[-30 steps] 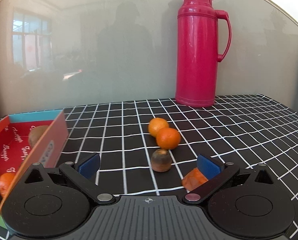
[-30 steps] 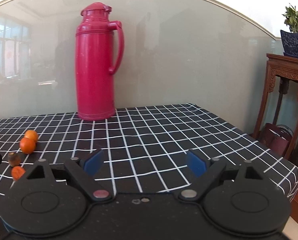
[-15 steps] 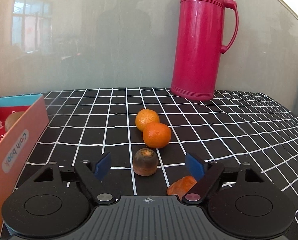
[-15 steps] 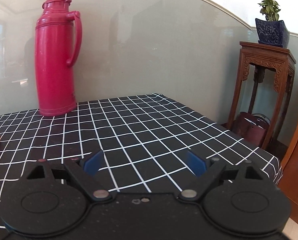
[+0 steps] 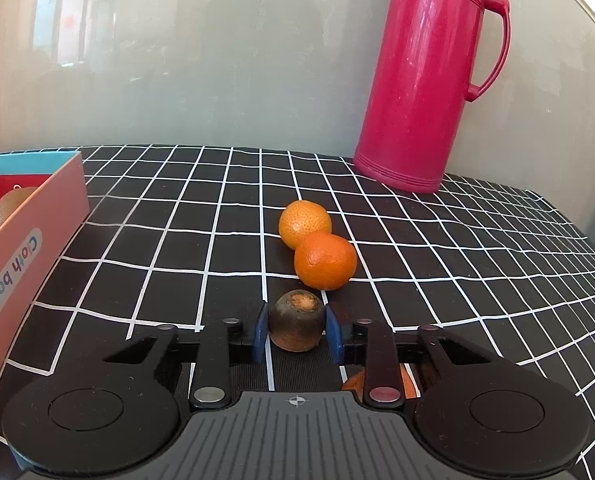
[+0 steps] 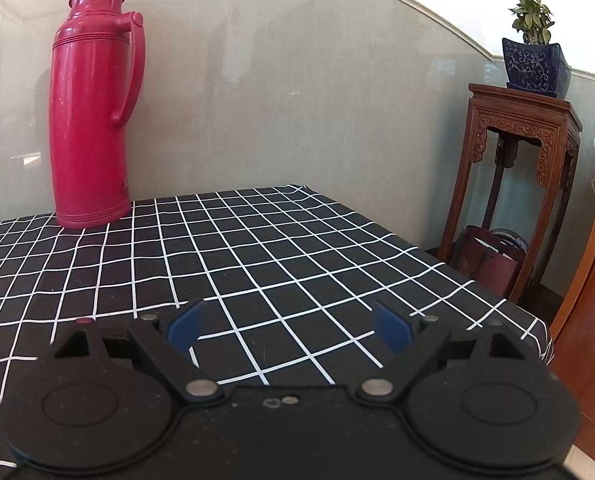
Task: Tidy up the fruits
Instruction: 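Close the left gripper on a small brown round fruit, then carry the brown fruit with the left gripper into the box and release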
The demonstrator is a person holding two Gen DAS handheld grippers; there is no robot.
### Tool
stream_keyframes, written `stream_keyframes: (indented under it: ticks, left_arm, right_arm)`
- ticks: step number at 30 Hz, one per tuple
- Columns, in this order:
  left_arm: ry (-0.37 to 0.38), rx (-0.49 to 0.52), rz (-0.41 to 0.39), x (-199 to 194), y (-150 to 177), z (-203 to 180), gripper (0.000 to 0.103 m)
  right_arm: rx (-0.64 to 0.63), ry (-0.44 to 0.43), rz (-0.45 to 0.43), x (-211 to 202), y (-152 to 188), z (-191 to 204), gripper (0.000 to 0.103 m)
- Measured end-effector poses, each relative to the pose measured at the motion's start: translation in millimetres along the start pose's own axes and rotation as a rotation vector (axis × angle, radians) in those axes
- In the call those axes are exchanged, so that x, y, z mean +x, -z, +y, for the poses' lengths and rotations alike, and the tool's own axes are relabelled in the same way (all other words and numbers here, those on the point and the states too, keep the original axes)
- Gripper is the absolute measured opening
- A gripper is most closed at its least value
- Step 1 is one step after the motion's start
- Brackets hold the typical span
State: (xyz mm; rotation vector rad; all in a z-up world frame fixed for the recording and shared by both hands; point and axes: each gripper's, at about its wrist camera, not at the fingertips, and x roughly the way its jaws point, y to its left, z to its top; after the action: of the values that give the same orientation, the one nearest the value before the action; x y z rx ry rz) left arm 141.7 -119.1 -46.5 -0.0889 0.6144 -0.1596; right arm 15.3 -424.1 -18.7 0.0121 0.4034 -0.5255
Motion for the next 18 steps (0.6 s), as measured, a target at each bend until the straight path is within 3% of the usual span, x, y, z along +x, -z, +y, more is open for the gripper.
stream_keyframes:
  ticks: [18]
  left_arm:
    - [-0.007,0.041,-0.062,-42.1,-3.9,21.5,0.031]
  right_arm:
    - [0.093,-0.055,-0.012,-10.6,-11.8,8.7,0.089]
